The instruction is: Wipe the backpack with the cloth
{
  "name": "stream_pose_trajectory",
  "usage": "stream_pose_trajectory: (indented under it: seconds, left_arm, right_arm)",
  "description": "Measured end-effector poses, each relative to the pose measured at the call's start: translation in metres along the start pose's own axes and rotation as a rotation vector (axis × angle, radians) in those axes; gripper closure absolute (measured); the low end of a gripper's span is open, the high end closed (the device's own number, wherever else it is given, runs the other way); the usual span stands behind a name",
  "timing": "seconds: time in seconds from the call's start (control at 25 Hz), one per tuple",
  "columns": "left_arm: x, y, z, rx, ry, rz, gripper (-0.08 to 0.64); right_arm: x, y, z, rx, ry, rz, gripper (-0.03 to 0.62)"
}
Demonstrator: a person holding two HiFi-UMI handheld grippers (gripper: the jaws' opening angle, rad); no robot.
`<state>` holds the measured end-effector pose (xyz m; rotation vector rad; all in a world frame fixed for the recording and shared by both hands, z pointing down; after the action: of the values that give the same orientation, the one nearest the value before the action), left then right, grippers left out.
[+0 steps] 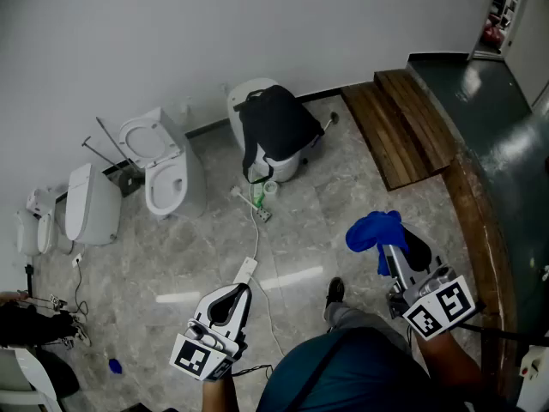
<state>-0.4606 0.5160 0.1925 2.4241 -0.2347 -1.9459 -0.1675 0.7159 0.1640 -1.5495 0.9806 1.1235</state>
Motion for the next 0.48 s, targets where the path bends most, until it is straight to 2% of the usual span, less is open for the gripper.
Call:
stream_pose_trajectory:
  seconds: [0.16,0.24,0.36,0.48]
  left_arm:
    - [0.034,0.031,-0.076,-0.024,0.031,-0.146,0.545]
    - [0.039,0.043,-0.108,-0.045,0.036,-0.185,0.545]
    - [0.047,0.052,-0.146,-0.026,-0.021,-0.127,0.545]
    - [0.054,0.087,-0.171,0.006,-0.007,-0.08,0.545]
  right_arm:
    - [-0.004,-0.051,-0.062,0.016,0.022,-0.023,0.526]
    - [-0.006,-0.07,-0.087,0.009,0.031,-0.03,0.526]
    - [0.003,-0.098,-0.116,0.021,0.05,-0.005,0.526]
    - [0.0,-0.115,-0.162,0.027,0.057,-0.011,0.526]
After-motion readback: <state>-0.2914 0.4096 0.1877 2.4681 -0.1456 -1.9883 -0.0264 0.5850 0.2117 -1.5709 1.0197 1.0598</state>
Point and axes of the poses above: the fingertips, and each gripper's own axes: z backward along the fingers, y to its left, x out of its top, the point moved 8 cm from there along z, backward along the fingers, and after that the axes turned 4 degrees about y, right-handed, at the moved point
